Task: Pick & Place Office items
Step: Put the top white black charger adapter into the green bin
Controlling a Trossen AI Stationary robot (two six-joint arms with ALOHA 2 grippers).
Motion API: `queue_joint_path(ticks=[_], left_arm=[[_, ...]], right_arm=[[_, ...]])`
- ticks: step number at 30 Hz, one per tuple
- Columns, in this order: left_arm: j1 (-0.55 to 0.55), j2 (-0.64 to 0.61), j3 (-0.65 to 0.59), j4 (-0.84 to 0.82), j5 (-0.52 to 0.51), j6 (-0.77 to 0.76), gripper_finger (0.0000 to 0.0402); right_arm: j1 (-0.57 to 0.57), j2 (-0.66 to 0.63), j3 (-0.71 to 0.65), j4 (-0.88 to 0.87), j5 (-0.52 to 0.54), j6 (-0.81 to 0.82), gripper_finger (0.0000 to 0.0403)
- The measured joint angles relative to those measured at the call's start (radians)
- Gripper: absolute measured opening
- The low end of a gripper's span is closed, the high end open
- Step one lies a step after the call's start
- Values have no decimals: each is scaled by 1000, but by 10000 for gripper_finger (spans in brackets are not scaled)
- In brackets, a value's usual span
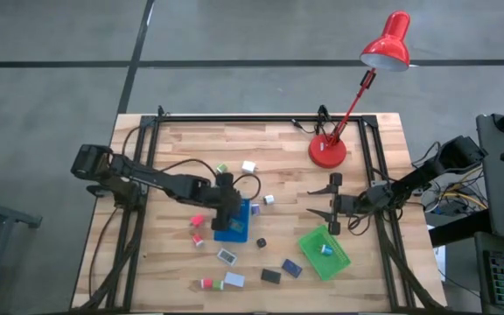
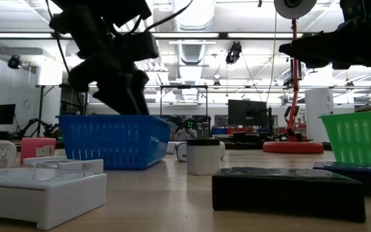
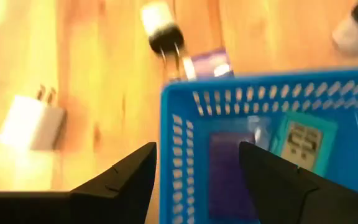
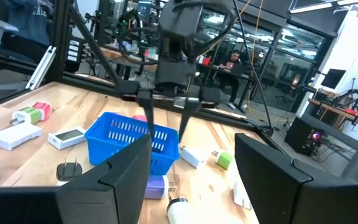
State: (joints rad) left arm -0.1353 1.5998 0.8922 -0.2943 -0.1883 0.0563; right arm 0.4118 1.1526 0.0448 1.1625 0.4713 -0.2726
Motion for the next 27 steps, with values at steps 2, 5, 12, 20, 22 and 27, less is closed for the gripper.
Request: queue_joint_path(ticks=[2, 5, 12, 20, 22, 27], left_arm=[[0, 0, -8, 44, 1, 24, 231], [1, 0, -26, 128, 5, 51, 231], [22, 0, -18, 153, 5, 75, 232], [31, 0, 42, 157, 6, 116, 232], [32, 0, 56, 157, 9, 120, 232], [35, 12, 92, 159, 19, 124, 232]], right_arm=[[0, 0, 0, 0, 0, 0, 224], [0, 0, 0, 0, 0, 0, 224], [0, 0, 0, 1, 0, 0, 224], [0, 0, 0, 2, 0, 0, 224], [0, 0, 0, 1, 0, 0, 224], [0, 0, 0, 2, 3, 0, 224]])
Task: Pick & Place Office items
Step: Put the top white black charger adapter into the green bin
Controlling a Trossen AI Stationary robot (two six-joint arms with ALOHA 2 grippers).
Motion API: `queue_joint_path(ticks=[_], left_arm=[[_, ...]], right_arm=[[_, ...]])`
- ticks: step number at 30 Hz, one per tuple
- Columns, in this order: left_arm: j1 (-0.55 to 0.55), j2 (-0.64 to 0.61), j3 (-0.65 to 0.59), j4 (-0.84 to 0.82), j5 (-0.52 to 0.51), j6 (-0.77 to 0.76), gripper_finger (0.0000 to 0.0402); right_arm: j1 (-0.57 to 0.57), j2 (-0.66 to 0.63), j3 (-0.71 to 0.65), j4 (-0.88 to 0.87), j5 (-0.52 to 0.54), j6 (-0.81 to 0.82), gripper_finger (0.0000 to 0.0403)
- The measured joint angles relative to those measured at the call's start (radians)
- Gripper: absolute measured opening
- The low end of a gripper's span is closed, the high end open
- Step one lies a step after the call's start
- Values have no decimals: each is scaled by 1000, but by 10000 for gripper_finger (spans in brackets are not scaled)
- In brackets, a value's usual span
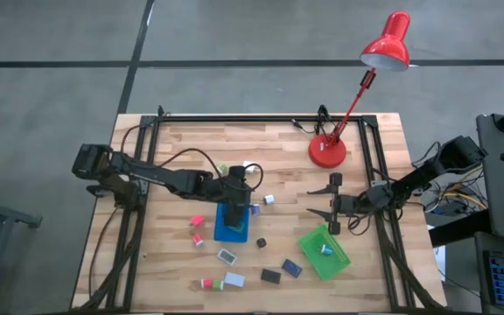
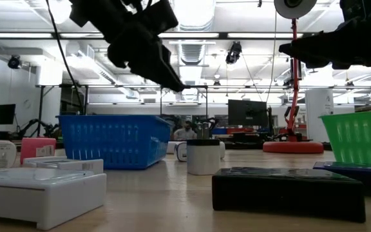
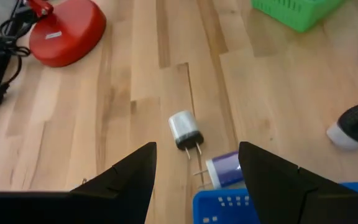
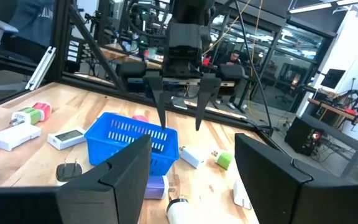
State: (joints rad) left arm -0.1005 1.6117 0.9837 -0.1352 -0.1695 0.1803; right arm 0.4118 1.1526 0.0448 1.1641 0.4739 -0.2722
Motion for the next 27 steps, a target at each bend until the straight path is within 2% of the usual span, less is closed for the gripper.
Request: queue_joint_path(ticks=[17, 27], left_arm=[[63, 199, 138, 2, 76, 22, 232], [95, 358, 286, -135, 102, -22, 232]], right_arm=[[0, 0, 0, -6, 26, 4, 224], [0, 0, 0, -16, 26, 11, 224]])
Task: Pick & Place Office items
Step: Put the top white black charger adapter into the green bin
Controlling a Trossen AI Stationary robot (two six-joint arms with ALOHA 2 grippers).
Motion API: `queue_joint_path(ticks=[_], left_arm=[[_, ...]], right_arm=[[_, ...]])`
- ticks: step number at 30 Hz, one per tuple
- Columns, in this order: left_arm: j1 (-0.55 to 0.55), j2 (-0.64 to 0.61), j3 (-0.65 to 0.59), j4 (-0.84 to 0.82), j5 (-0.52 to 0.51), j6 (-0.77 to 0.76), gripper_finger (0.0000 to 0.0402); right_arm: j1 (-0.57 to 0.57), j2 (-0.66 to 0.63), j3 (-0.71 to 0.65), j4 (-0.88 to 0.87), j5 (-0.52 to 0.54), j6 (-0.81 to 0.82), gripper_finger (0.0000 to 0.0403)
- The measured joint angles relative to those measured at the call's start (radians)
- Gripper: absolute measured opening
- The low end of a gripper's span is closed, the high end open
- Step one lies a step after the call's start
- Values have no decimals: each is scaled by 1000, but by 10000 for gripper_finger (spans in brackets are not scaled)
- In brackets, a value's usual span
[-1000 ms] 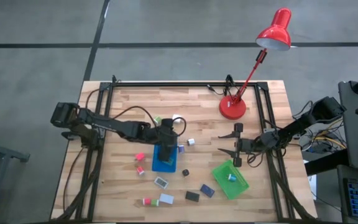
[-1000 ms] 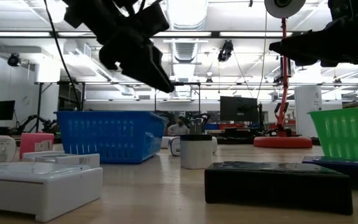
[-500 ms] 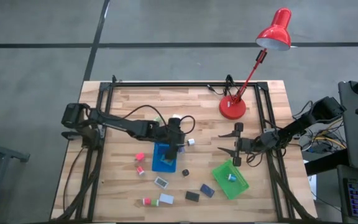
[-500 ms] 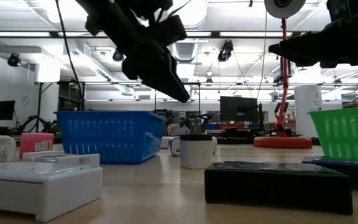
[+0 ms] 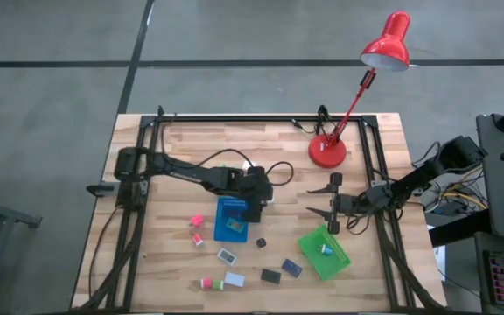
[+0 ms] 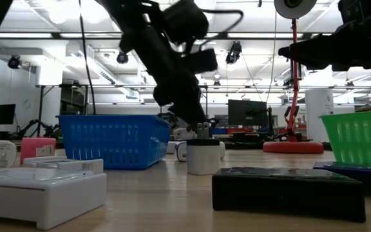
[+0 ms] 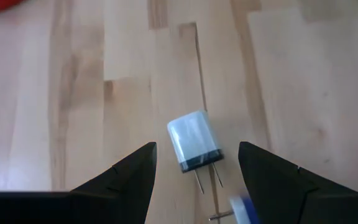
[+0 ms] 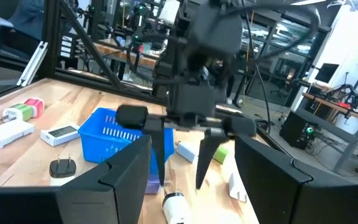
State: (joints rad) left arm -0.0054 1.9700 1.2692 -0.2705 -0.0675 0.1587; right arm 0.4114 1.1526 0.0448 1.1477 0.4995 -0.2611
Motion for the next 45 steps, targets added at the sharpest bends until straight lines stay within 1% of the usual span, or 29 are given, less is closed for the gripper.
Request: queue_joint_path(ticks=[3, 6, 20, 26, 40, 45], left_arm=[[3, 40, 41, -41, -3, -6, 232], [3, 56, 57, -48, -3, -6, 232], [5, 57, 53, -55, 7, -32, 232], [5, 57, 53, -52, 30, -55, 232], [10, 57, 52, -45, 31, -82, 232], [13, 70, 52, -44, 61, -89, 232]], right_arm=[[0, 0, 0, -5, 0, 0, 224], [0, 0, 0, -12, 0, 5, 224], [0, 0, 0, -20, 0, 18, 224], [0, 0, 0, -16, 0, 16, 224], [0, 0, 0, -15, -1, 14, 224], [0, 0, 0, -14, -1, 14, 224]])
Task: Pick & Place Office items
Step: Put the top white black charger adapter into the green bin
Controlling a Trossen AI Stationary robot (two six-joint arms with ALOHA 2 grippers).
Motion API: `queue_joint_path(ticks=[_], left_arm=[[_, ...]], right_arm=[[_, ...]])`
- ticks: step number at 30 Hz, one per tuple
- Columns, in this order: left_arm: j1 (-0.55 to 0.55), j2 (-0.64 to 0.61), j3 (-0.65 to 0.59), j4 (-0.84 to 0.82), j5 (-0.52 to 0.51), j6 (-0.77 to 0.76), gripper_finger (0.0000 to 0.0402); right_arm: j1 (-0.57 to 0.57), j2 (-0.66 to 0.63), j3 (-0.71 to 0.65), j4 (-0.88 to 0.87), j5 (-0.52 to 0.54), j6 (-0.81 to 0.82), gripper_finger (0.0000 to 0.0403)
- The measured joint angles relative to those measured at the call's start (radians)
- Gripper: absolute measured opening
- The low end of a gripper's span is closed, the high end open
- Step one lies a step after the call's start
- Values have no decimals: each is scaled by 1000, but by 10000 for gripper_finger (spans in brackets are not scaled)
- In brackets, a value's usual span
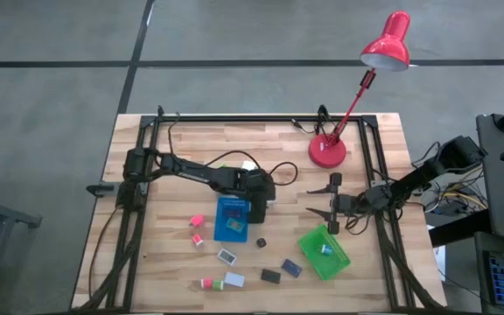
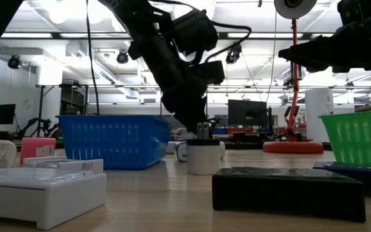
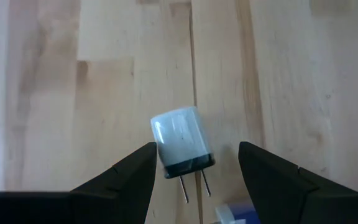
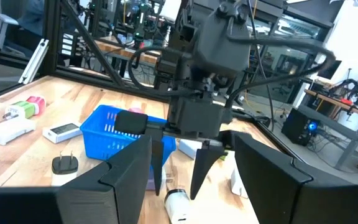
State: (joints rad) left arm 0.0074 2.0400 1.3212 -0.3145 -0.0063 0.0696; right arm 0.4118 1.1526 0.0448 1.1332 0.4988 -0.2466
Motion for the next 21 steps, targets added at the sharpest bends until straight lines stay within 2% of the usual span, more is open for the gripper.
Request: queue_joint_path(ticks=[12, 16, 21], left_arm=[[0, 35, 2, 16, 2, 8, 232], [0, 35, 2, 23, -26, 13, 231], [1, 35, 2, 27, -68, 13, 194]], right_arm=[[0, 0, 0, 2, 0, 0, 224], [0, 0, 0, 2, 0, 0, 224], [0, 0, 0, 1, 0, 0, 224]])
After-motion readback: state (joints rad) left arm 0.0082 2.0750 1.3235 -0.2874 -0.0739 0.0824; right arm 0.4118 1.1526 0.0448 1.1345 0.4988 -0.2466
